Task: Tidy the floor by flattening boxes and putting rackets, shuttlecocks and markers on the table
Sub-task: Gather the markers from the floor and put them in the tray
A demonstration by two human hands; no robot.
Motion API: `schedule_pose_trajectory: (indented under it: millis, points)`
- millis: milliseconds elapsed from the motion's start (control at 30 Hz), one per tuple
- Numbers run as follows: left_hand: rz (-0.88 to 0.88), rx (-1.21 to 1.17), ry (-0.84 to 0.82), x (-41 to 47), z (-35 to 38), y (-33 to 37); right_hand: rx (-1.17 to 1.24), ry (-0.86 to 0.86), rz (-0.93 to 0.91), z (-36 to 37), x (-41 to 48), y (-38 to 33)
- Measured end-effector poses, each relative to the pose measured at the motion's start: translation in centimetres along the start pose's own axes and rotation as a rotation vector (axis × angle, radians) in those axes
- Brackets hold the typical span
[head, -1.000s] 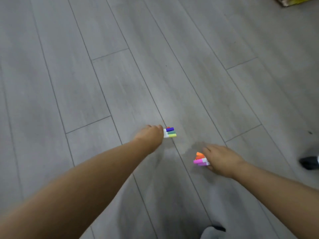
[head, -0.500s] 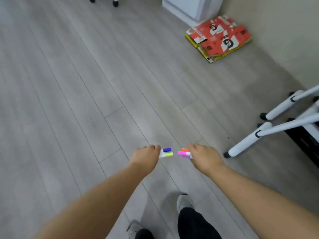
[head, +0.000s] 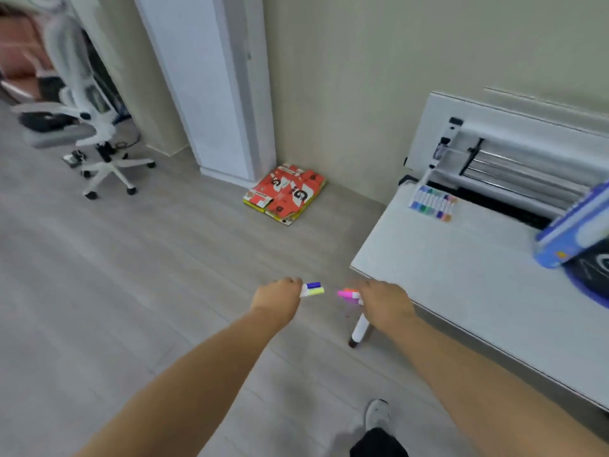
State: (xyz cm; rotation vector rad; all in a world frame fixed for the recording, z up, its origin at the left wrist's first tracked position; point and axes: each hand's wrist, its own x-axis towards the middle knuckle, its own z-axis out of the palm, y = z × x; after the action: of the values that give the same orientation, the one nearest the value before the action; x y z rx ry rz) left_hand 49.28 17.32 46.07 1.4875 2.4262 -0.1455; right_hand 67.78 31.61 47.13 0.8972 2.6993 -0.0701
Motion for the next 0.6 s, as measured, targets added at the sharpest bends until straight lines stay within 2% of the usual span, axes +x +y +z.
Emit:
schedule_pose_trajectory:
  millis: [233, 433, 600]
  points:
    - [0.176, 0.069, -0.023, 11.8, -3.3, 14.5, 0.070, 0.067, 0.164, 1.6, 0.2, 15.5]
    - [0.258, 0.134, -0.134, 21.5, -0.4, 25.3, 0.149, -0.018, 0.309, 6.4, 3.2, 27.6]
    - [0.278, 0.075, -0.174, 27.9, 1.9, 30.3, 0.193, -0.096, 0.392, 10.0, 6.8, 34.2]
